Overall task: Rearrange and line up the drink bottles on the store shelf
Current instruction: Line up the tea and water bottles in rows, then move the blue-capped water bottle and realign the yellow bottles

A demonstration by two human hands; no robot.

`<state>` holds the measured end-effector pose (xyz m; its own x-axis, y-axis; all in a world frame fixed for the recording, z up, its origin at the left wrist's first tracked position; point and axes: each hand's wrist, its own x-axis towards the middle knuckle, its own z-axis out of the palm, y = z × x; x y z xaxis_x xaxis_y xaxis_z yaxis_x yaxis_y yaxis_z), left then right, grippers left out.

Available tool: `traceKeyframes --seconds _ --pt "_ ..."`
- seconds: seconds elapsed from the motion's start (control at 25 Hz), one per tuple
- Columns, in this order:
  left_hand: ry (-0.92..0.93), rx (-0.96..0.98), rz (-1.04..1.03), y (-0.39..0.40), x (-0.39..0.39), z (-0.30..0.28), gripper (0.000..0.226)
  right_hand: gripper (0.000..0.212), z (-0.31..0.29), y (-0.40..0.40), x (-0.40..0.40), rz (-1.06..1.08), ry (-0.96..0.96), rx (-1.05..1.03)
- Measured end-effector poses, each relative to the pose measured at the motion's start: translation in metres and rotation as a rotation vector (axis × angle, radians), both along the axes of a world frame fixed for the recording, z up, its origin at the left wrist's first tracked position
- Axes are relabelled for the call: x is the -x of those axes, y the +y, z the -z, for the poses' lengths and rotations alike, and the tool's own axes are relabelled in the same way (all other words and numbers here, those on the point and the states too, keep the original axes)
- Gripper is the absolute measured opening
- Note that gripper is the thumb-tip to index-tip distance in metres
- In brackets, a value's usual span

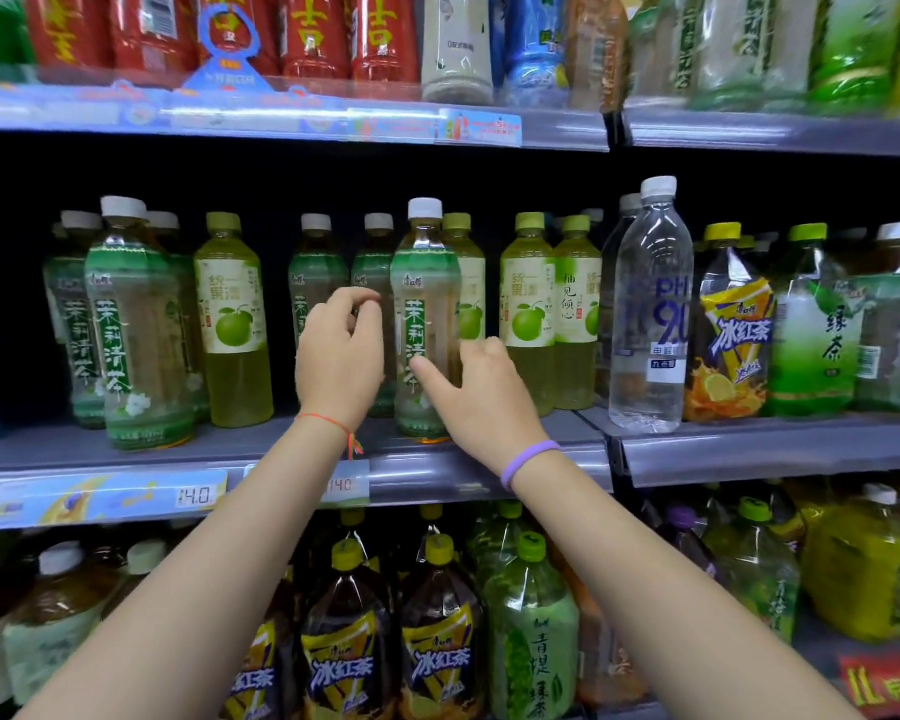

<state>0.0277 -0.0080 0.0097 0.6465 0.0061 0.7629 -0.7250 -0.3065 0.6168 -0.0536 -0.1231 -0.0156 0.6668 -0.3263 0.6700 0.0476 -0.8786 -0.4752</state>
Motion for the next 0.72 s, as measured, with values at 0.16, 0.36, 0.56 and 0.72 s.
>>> traceKeyframes --seconds 0.16,0.36,0.56,0.72 --pt "-0.032 -0.113 -0.015 -0.010 0.011 0.010 0.071 0.033 -0.004 -0.018 0.005 0.113 -0.174 -0.050" --pt "0.011 -0.195 -0.115 -0.018 0.005 0.018 0.096 0.051 -0.013 -0.040 0.002 0.115 0.166 -0.122" --pt "-0.012 -0.188 -0.134 -0.016 0.006 0.019 0.092 0.053 -0.012 -0.025 -0.016 0.018 0.322 -0.130" --pt "0.051 -0.216 -0.094 -0.015 0.005 0.021 0.089 0.045 -0.013 -0.026 -0.009 0.069 0.179 -0.082"
